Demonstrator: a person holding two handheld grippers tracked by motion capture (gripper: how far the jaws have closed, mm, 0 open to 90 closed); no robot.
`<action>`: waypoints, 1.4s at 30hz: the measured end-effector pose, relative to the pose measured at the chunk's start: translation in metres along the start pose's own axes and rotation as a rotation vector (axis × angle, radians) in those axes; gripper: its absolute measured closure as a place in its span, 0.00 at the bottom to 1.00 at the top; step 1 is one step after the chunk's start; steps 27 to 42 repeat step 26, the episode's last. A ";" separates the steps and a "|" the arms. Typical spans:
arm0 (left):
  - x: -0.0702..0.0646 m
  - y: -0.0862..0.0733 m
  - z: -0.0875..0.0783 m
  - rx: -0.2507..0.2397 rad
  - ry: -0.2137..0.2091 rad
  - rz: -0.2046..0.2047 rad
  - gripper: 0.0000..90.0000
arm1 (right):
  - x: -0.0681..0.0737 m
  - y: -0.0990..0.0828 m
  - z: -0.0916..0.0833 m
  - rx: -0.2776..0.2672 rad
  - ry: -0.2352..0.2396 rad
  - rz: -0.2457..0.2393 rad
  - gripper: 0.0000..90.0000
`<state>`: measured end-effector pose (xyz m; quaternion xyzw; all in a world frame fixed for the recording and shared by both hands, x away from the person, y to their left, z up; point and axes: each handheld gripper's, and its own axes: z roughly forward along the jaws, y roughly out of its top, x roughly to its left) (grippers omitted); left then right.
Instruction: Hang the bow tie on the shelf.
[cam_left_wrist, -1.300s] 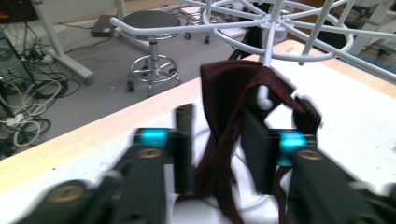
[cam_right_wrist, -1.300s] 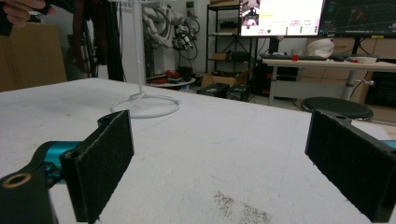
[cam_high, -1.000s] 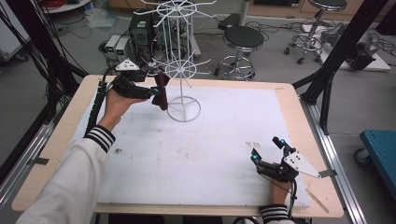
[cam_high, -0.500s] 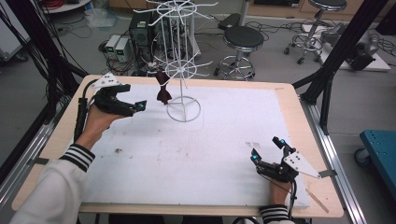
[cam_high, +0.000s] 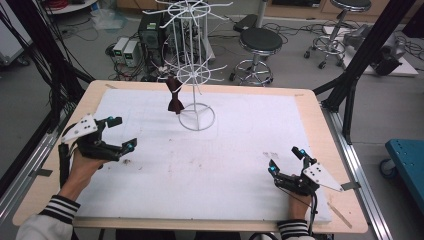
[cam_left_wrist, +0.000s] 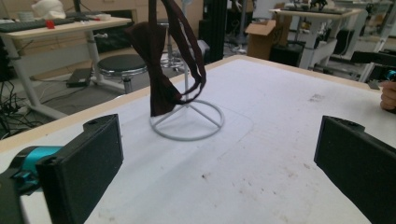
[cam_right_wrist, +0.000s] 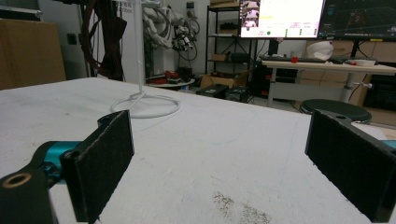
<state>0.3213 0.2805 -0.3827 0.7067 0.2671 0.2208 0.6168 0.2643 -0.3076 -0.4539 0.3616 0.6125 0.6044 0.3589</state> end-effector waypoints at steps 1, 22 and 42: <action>-0.002 -0.008 -0.005 -0.017 0.012 -0.001 0.02 | 0.000 0.000 0.000 0.000 -0.001 -0.002 0.08; -0.021 -0.076 -0.028 -0.169 0.071 -0.018 0.02 | -0.001 0.000 0.000 -0.004 0.000 0.000 0.08; -0.023 -0.077 -0.030 -0.185 0.074 -0.002 0.02 | 0.000 0.000 0.000 -0.004 -0.002 -0.002 0.08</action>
